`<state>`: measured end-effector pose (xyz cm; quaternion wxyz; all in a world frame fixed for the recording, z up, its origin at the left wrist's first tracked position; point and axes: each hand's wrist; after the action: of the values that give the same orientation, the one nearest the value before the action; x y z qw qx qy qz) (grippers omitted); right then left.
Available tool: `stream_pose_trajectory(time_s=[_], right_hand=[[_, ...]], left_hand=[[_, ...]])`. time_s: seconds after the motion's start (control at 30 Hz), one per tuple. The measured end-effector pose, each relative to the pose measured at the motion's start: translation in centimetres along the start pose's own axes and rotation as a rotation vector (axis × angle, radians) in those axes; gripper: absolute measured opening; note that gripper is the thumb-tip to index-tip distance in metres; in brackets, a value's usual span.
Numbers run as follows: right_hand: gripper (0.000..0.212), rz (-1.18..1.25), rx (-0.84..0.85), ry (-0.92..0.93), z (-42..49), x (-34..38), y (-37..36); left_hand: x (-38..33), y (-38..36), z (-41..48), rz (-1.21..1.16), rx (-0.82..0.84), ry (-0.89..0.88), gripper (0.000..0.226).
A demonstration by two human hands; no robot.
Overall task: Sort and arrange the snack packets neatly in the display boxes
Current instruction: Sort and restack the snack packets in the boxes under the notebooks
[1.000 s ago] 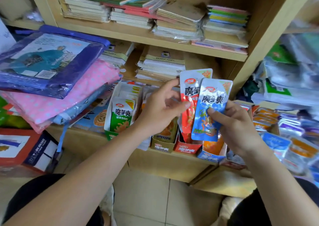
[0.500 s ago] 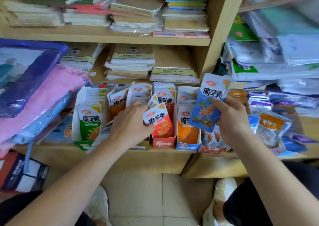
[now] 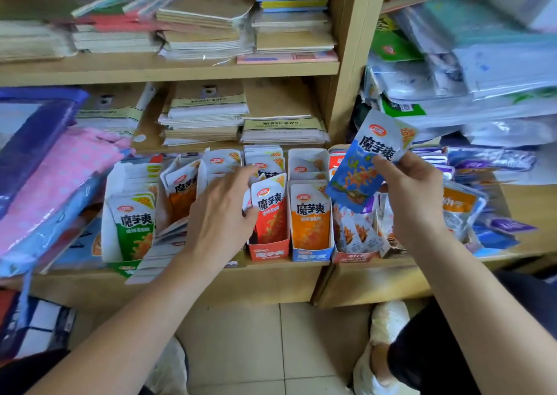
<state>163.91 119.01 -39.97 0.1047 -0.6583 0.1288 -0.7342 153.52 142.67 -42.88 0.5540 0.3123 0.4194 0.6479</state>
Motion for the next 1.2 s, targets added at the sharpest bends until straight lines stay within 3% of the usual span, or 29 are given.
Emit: stream_pose_trajectory(time_s=[0.13, 0.27, 0.4, 0.53, 0.7, 1.03, 1.13, 1.2], right_hand=[[0.011, -0.036, -0.023, 0.071, 0.1, 0.1, 0.7], [0.008, -0.081, -0.001, 0.080, 0.0, -0.2, 1.8], [0.010, -0.110, 0.007, 0.056, 0.3, -0.5, 2.8], [0.013, -0.090, -0.013, 0.036, 0.6, -0.2, 3.5], [0.014, -0.066, -0.027, 0.038, 0.7, 0.1, 4.1], [0.007, -0.059, 0.013, 0.003, 0.5, -0.1, 3.8], [0.004, -0.056, 0.022, 0.002, 0.4, -0.4, 3.6], [0.005, -0.055, 0.022, 0.008, 0.4, -0.5, 3.4]], left_hand=[[-1.3, -0.7, 1.2, 0.145, -0.088, -0.137, 0.059], [-4.0, -2.7, 2.2, 0.110, 0.032, -0.330, 0.067], [-5.7, -4.8, 3.0, 0.178, 0.135, -0.369, 0.077], [-5.6, -4.1, 4.1, -0.065, 0.057, -0.367, 0.039], [-4.0, -1.7, 2.6, -0.442, 0.175, -0.459, 0.014], [-1.8, -1.0, 1.1, -0.618, 0.404, -0.463, 0.022], [-2.1, -0.8, 0.8, -0.603, 0.389, -0.437, 0.029], [-2.8, -1.0, 0.9, -0.473, 0.316, -0.435, 0.032]])
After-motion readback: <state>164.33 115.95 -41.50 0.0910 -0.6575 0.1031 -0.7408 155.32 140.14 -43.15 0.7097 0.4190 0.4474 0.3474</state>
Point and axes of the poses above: each hand's wrist, its own z-axis towards the middle knuckle, its own y-axis out of the back of the hand, x = y × z, and after that the axes turned 14 degrees about z, right-handed
